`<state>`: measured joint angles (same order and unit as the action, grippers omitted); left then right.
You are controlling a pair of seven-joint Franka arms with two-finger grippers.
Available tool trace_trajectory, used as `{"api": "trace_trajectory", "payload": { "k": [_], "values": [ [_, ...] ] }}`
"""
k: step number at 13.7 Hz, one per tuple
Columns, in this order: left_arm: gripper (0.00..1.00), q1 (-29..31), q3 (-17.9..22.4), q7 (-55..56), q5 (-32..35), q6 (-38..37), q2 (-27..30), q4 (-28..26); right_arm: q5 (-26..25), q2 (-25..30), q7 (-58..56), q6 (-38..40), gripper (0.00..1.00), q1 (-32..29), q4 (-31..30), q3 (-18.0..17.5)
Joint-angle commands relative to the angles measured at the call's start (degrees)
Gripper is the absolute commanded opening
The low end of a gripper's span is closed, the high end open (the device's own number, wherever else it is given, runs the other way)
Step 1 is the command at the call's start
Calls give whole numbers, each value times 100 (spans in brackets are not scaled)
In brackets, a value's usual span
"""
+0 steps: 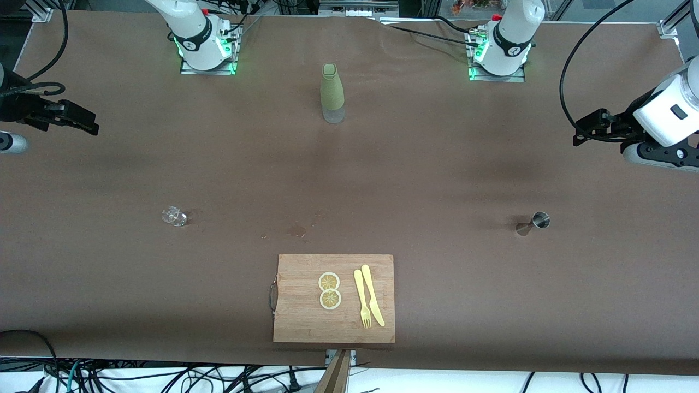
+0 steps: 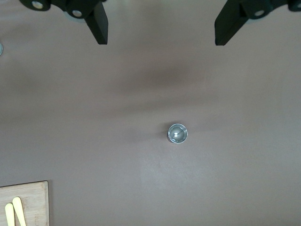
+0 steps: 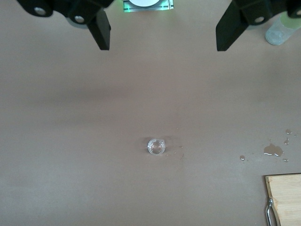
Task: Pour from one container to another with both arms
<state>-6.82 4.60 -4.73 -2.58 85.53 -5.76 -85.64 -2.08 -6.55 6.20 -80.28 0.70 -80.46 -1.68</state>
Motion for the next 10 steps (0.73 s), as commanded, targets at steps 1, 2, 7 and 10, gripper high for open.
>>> {"api": "trace_trajectory", "payload": {
  "k": [1, 2, 7, 10],
  "values": [
    [100, 67, -90, 7, 100, 26, 84, -76, -56, 31, -31, -41, 100, -44, -31, -26],
    [100, 67, -90, -2, 100, 26, 84, -84, -56, 31, -22, -41, 100, -44, -40, -26],
    [100, 111, -90, -2, 91, 43, 66, -76, -64, 31, -22, -41, 100, -35, -40, -26],
    [100, 111, -90, -2, 91, 43, 66, -111, -64, 31, -31, -41, 100, -44, -40, -26]
  ]
}}
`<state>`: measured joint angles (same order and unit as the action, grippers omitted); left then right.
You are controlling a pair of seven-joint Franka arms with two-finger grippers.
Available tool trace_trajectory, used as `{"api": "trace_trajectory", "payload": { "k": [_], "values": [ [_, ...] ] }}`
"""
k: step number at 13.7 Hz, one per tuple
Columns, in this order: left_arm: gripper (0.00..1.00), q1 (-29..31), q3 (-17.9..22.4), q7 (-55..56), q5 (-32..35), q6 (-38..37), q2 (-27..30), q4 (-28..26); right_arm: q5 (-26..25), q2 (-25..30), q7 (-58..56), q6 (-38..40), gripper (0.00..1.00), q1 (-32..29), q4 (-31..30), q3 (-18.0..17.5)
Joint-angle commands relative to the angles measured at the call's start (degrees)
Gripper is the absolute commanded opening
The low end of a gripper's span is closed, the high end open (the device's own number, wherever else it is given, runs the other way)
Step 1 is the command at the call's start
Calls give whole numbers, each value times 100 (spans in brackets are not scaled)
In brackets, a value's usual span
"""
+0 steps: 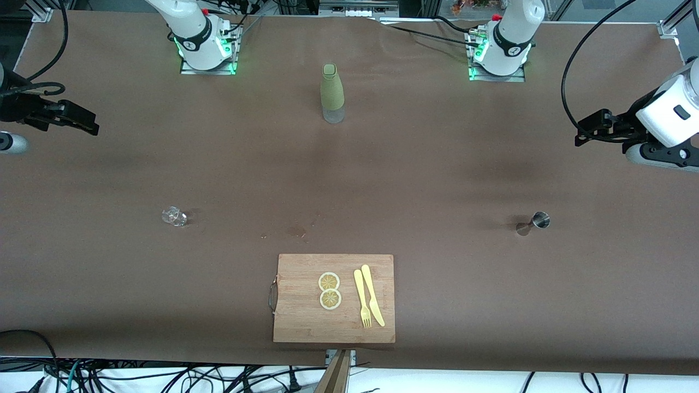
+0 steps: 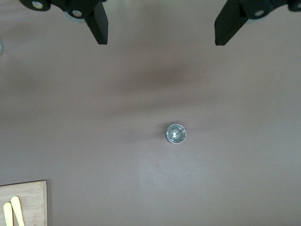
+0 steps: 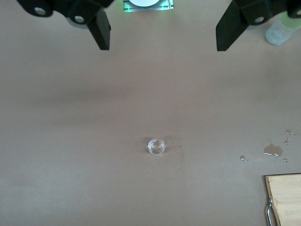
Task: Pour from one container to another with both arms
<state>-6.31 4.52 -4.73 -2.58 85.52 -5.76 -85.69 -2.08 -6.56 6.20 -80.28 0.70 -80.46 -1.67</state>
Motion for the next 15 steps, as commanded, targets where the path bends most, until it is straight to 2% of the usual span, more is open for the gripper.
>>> {"api": "trace_trajectory", "payload": {
  "k": [1, 15],
  "values": [
    [100, 59, -83, -2, 91, 35, 66, -115, -64, 32, -31, -40, 100, -44, -31, -26],
    [100, 59, -83, 95, 56, 149, 66, -132, -56, 32, -22, -40, 100, -35, -40, -35]
  ]
}}
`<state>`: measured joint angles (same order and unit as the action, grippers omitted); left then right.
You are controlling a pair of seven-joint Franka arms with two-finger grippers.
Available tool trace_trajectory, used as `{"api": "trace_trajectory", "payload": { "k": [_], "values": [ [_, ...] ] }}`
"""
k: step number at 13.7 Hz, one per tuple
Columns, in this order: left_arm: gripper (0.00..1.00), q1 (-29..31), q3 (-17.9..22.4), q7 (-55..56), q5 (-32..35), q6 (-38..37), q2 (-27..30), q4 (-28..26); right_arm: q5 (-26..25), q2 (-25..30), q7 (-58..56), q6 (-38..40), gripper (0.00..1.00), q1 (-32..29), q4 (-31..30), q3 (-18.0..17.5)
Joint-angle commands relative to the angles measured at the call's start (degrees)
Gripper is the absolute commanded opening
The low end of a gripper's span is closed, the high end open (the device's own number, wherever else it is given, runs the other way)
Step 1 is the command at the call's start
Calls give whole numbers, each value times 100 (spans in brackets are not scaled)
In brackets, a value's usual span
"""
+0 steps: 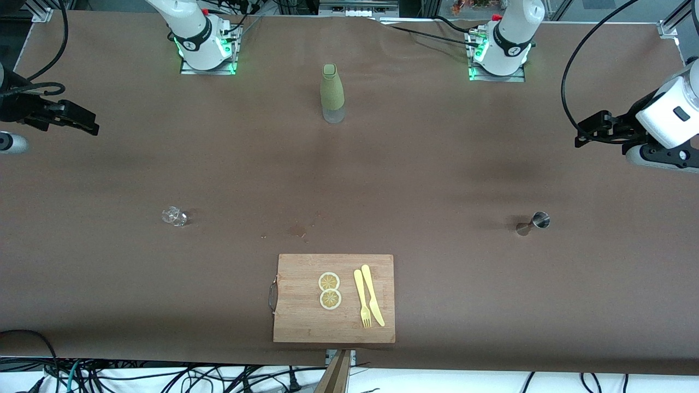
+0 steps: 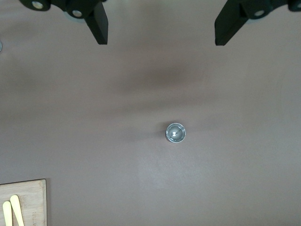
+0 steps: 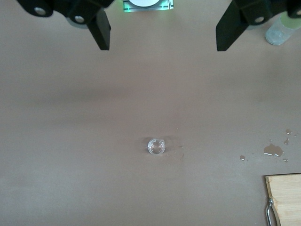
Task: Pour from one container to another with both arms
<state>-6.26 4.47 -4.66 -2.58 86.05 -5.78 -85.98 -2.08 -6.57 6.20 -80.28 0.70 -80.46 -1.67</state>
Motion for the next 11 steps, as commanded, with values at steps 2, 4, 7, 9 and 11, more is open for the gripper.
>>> {"api": "trace_trajectory", "payload": {
  "k": [2, 4, 7, 9, 11],
  "values": [
    [100, 55, -78, 88, 47, 96, 69, -104, -64, 33, -13, -40, 100, -35, -40, -35],
    [100, 55, -78, 88, 47, 96, 69, -95, -73, 33, -22, -40, 100, -44, -40, -35],
    [100, 55, -78, 88, 47, 96, 77, -95, -73, 33, -22, -31, 100, -44, -31, -26],
    [100, 55, -78, 88, 47, 96, 77, -95, -82, 33, -5, -40, 100, -53, -40, -26],
    [100, 55, -78, 79, 47, 87, 86, -95, -99, -11, 13, -66, 100, -44, -40, -35]
  ]
}}
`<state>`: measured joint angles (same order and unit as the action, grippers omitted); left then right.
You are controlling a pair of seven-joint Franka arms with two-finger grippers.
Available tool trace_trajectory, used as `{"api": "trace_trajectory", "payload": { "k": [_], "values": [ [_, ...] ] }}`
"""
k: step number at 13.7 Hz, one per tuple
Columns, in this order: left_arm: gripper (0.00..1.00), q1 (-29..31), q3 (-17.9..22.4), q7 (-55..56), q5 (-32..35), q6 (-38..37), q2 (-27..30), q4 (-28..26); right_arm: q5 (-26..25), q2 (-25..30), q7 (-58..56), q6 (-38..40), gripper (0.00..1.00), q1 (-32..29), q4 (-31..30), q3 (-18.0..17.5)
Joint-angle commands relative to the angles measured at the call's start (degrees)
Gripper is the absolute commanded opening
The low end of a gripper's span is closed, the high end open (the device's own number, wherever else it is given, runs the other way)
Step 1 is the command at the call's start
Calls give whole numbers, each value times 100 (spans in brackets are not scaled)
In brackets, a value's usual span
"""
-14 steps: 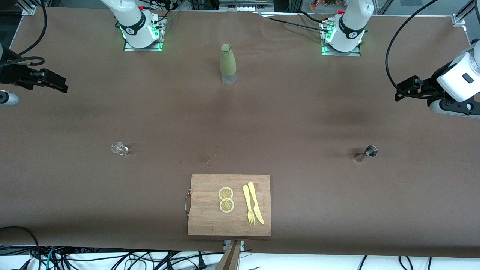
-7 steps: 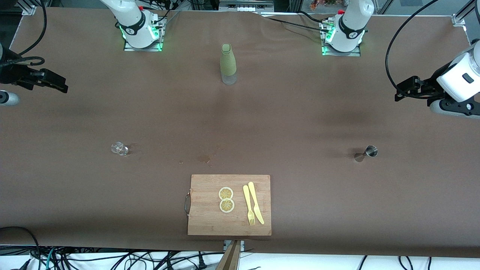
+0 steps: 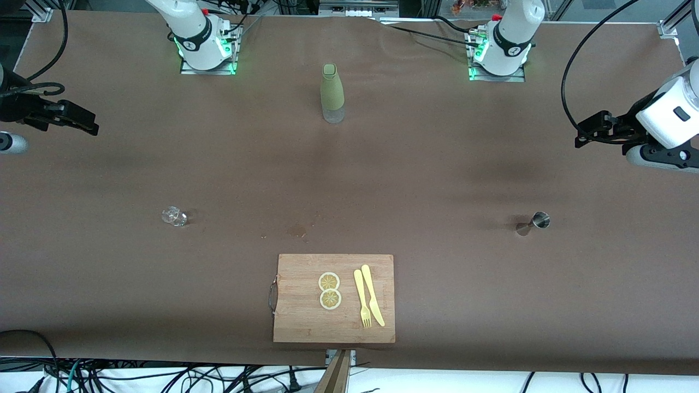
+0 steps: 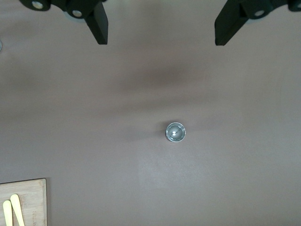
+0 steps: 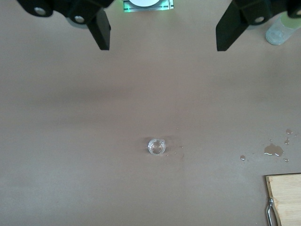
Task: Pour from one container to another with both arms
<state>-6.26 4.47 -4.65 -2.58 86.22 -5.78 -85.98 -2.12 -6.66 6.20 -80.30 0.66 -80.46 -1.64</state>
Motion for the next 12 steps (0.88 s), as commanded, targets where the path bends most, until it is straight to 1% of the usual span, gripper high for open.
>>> {"api": "trace_trajectory", "payload": {
  "k": [1, 5, 12],
  "values": [
    [100, 55, -78, 78, 47, 70, 77, -94, -165, -2, 13, -74, 100, -40, -40, -29],
    [100, 55, -78, 78, 47, 70, 77, -94, -193, -177, 22, -56, 100, -189, -48, -20],
    [100, 90, -78, 78, 47, 79, 77, -94, -175, -221, 13, 136, 100, -242, -48, -20]
  ]
}}
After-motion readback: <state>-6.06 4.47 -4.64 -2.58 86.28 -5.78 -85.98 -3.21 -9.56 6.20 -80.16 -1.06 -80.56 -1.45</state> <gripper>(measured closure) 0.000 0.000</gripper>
